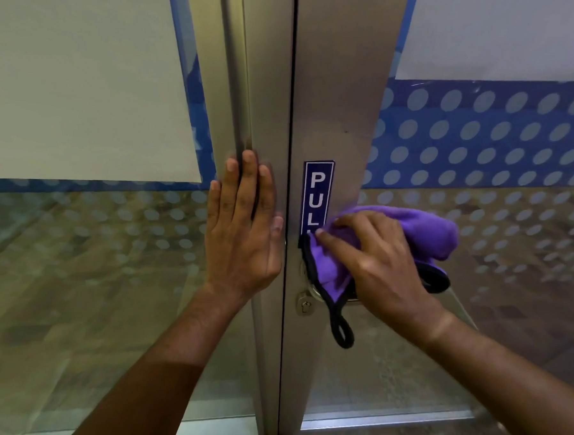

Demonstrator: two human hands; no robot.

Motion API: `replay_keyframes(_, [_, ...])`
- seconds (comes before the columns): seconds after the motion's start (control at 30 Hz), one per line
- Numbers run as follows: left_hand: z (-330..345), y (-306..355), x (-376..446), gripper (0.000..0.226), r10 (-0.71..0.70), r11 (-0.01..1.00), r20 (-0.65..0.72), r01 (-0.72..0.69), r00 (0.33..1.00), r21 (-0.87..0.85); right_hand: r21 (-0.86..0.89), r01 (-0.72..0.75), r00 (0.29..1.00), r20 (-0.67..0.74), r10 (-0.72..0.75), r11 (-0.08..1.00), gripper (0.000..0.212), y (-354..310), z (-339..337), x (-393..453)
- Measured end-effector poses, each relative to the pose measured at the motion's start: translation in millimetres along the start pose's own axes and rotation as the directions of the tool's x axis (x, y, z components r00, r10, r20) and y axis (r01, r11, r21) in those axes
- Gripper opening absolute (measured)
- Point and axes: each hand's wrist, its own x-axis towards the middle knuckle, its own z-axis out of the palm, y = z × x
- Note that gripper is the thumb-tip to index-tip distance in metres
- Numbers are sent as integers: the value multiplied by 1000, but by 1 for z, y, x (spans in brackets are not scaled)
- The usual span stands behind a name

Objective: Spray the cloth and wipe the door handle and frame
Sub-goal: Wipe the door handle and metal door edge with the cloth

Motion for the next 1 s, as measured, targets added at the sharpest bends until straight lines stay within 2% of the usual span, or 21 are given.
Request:
replay_keyframes(0.13, [1, 0, 1, 61, -2, 1000, -3, 2, 1000, -20, 86, -235, 947, -205, 248, 968, 38, -3, 0, 24])
replay_keyframes(0.2, [1, 0, 0, 62, -8, 1000, -11, 8, 1000, -19, 125, -252, 914, -297, 278, 960, 34, -7, -1, 36])
replay_keyframes(0.27, [1, 0, 0, 66, -8, 1000, -14, 7, 1000, -23, 137, -232, 910, -318, 265, 963, 28, -13, -1, 40])
replay_keyframes(0.37, [0, 2, 2, 65, -4, 999, -19, 4, 1000, -48, 70, -126, 965, -223, 139, 990, 24, -21, 1, 35])
replay_keyframes(0.43, [-1, 2, 3, 62, -5, 999, -17, 4, 1000, -40, 53, -41, 993, -109, 47, 998, 23, -22, -1, 26])
replay_keyframes(0.5, [-4, 1, 2, 64, -19, 1000, 11, 19, 1000, -13, 87, -22, 999, 25, 20, 996, 23, -22, -6, 19])
replay_keyframes(0.57, [-8, 2, 1, 67, -29, 999, 47, 30, 998, -14, 150, -80, 988, 145, 58, 985, 29, -20, -13, 15])
replay_keyframes(0.63, [-16, 4, 1, 69, -31, 999, 89, 33, 996, -20, 235, -173, 966, 229, 118, 956, 47, -20, -22, 13])
replay_keyframes(0.7, [-25, 6, 1, 73, -35, 999, 138, 40, 990, -31, 330, -242, 960, 218, 176, 912, 53, -20, -31, 17])
replay_keyframes(0.83, [-54, 13, 4, 87, -40, 979, 224, 83, 974, -185, 526, -347, 938, 173, 302, 777, 21, -33, -58, 34])
replay_keyframes(0.9, [-71, 15, 5, 95, -49, 941, 260, 132, 964, -313, 634, -396, 917, 244, 314, 664, 13, -41, -69, 42])
replay_keyframes(1.0, [-98, 14, 4, 102, -48, 869, 288, 182, 956, -459, 686, -502, 864, 420, 278, 527, 7, -51, -77, 53])
